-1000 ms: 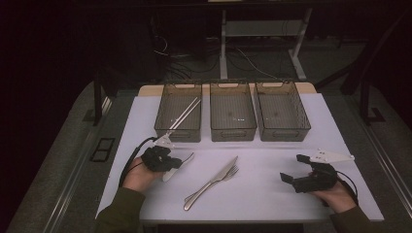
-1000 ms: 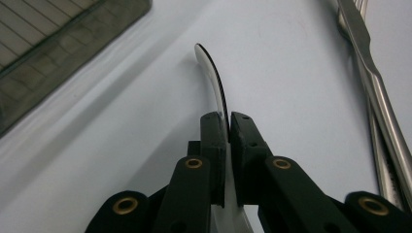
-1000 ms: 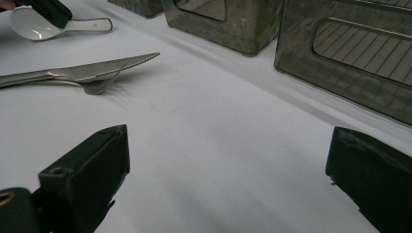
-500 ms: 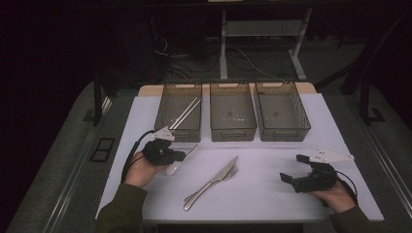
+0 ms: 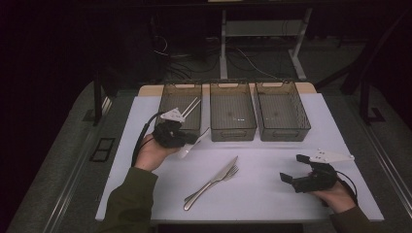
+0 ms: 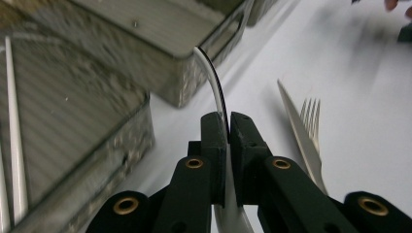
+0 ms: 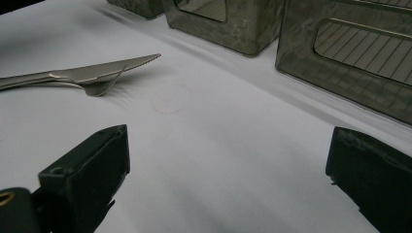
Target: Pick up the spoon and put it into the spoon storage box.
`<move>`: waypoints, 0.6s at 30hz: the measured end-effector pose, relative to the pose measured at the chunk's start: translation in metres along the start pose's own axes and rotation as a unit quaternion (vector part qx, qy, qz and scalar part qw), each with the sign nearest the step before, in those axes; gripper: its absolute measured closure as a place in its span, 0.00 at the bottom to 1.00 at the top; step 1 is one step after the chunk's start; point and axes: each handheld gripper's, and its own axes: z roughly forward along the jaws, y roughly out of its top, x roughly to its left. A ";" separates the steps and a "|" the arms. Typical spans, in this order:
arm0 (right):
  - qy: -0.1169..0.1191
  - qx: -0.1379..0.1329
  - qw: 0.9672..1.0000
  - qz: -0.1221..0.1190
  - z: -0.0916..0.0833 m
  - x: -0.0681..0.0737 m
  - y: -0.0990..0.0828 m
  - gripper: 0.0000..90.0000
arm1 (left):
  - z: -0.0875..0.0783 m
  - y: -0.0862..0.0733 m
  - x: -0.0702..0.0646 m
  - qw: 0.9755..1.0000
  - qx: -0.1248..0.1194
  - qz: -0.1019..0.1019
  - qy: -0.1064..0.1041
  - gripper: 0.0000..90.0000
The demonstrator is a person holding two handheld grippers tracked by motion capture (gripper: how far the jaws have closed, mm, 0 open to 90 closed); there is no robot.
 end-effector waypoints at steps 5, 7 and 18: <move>0.001 0.001 1.000 -0.001 0.001 0.001 0.000 0.02 | 0.006 0.019 0.003 1.000 -0.003 0.009 -0.002 0.94; 0.001 0.000 1.000 -0.001 0.001 0.001 0.000 0.02 | 0.009 0.027 0.003 1.000 -0.003 0.011 0.001 0.94; 0.002 0.000 1.000 0.002 0.000 0.000 0.000 0.02 | 0.030 0.071 0.008 0.999 -0.013 0.030 0.005 0.94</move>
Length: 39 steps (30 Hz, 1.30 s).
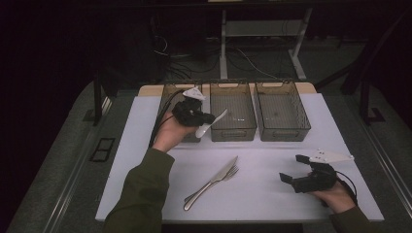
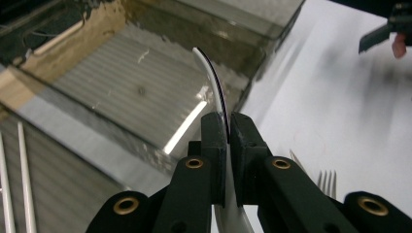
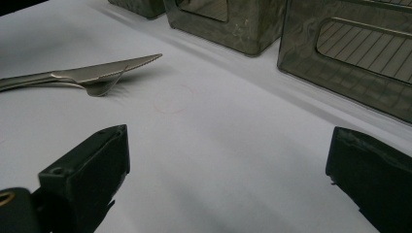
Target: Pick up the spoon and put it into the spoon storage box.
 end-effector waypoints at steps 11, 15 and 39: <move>0.001 0.000 1.000 0.001 -0.001 0.000 0.000 0.02 | 0.035 0.032 0.013 1.000 0.002 -0.005 0.005 0.94; 0.001 -0.002 1.000 0.001 -0.001 -0.001 0.000 0.02 | 0.050 0.037 0.018 1.000 0.004 -0.009 0.004 0.94; 0.005 -0.005 1.000 0.003 -0.002 -0.002 0.000 0.02 | 0.130 0.025 0.031 0.992 0.124 -0.011 0.033 0.94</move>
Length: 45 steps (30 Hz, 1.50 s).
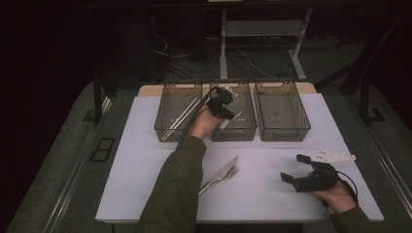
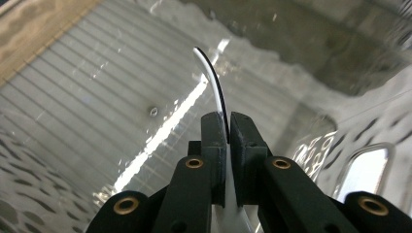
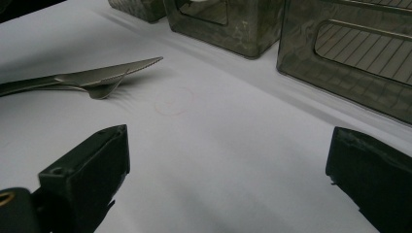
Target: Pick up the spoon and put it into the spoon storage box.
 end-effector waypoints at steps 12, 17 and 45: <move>-0.001 -0.001 1.000 -0.002 0.000 0.000 0.000 0.02 | 0.007 0.001 -0.003 0.999 0.031 -0.001 -0.014 0.93; 0.000 -0.002 1.000 -0.001 -0.001 0.000 0.000 0.02 | 0.006 0.001 -0.003 1.000 0.025 -0.006 -0.014 0.92; -0.001 0.003 1.000 0.001 0.000 0.000 0.000 0.02 | -0.068 -0.006 -0.025 0.993 -0.106 -0.012 -0.057 0.51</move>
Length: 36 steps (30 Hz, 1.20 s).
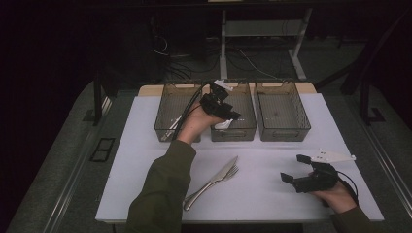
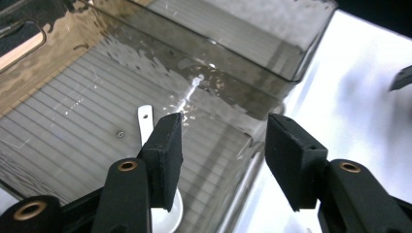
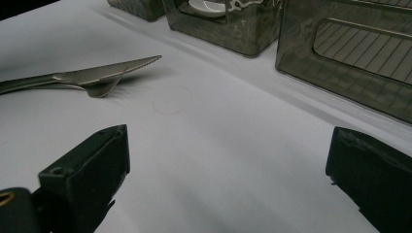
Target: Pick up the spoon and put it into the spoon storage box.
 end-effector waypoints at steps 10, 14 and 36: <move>-0.002 0.000 1.000 -0.003 0.000 0.000 0.000 0.02 | -0.023 -0.011 -0.015 0.999 -0.023 0.023 -0.005 0.47; -0.003 -0.001 1.000 -0.003 0.000 0.000 0.000 0.02 | -0.029 -0.020 -0.020 0.999 -0.031 0.026 0.000 0.45; -0.001 0.002 1.000 -0.001 0.001 0.002 0.001 0.02 | -0.061 -0.088 -0.048 0.998 -0.065 0.023 0.004 0.42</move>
